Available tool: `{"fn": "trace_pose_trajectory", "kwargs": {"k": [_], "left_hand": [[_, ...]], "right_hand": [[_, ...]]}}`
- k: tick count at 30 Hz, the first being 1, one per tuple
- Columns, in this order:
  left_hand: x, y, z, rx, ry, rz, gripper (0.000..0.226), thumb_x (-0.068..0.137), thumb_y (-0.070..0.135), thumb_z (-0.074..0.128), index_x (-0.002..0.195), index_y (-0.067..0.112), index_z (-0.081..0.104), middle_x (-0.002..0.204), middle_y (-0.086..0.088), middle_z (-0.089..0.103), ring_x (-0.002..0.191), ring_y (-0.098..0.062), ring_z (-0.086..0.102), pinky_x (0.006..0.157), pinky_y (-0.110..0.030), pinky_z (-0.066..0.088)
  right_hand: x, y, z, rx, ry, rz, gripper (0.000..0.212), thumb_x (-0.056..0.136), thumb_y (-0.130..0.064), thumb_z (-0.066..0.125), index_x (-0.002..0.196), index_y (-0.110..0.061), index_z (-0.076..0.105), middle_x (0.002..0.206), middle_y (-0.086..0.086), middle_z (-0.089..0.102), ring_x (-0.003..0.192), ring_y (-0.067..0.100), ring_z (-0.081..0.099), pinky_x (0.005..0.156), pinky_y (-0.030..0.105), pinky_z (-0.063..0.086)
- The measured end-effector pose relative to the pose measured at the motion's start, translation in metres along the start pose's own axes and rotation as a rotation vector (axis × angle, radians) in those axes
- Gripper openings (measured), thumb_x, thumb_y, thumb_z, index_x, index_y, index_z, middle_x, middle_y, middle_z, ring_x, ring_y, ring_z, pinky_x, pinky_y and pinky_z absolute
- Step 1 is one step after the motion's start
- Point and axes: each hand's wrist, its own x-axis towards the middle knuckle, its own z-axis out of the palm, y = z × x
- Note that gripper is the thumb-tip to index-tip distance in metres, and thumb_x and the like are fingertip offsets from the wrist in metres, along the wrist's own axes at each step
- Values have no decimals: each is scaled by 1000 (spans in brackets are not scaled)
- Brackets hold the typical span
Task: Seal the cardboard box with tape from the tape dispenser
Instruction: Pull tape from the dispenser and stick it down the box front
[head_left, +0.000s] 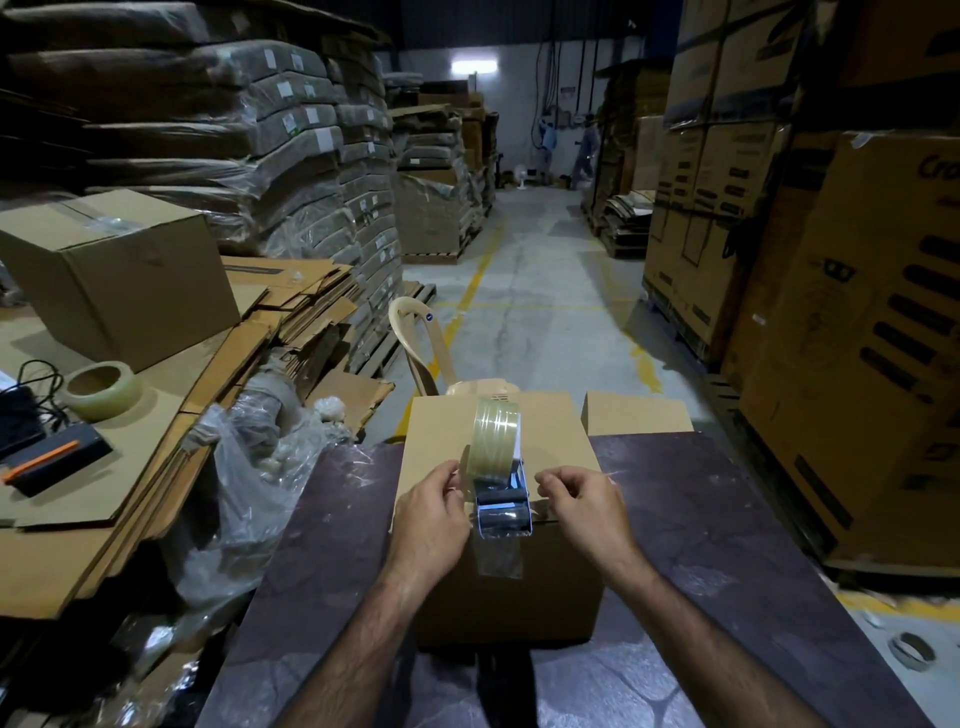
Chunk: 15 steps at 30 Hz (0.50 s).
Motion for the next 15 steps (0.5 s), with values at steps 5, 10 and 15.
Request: {"fn": "trace_pose_trajectory", "kwargs": {"k": [5, 10, 15], "left_hand": [[9, -3, 8, 30, -145, 61, 49, 97, 5, 41, 141, 26, 44, 120, 4, 65, 97, -4, 56, 71, -3, 39], [17, -10, 8, 24, -176, 63, 43, 97, 7, 42, 136, 25, 50, 118, 2, 66, 94, -6, 57, 61, -4, 38], [20, -13, 9, -13, -177, 90, 41, 97, 8, 45, 134, 27, 51, 117, 5, 66, 95, -3, 59, 60, -2, 42]], "right_hand": [[5, -3, 3, -39, -68, 10, 28, 96, -11, 51, 123, -10, 62, 119, 4, 66, 93, 6, 62, 82, 19, 51], [10, -5, 2, 5, -199, 4, 38, 97, -8, 48, 134, -17, 52, 131, 4, 59, 111, 12, 58, 77, 17, 53], [13, -1, 7, 85, -226, 45, 37, 96, -7, 47, 130, -20, 57, 121, 2, 65, 101, 12, 65, 82, 32, 58]]}}
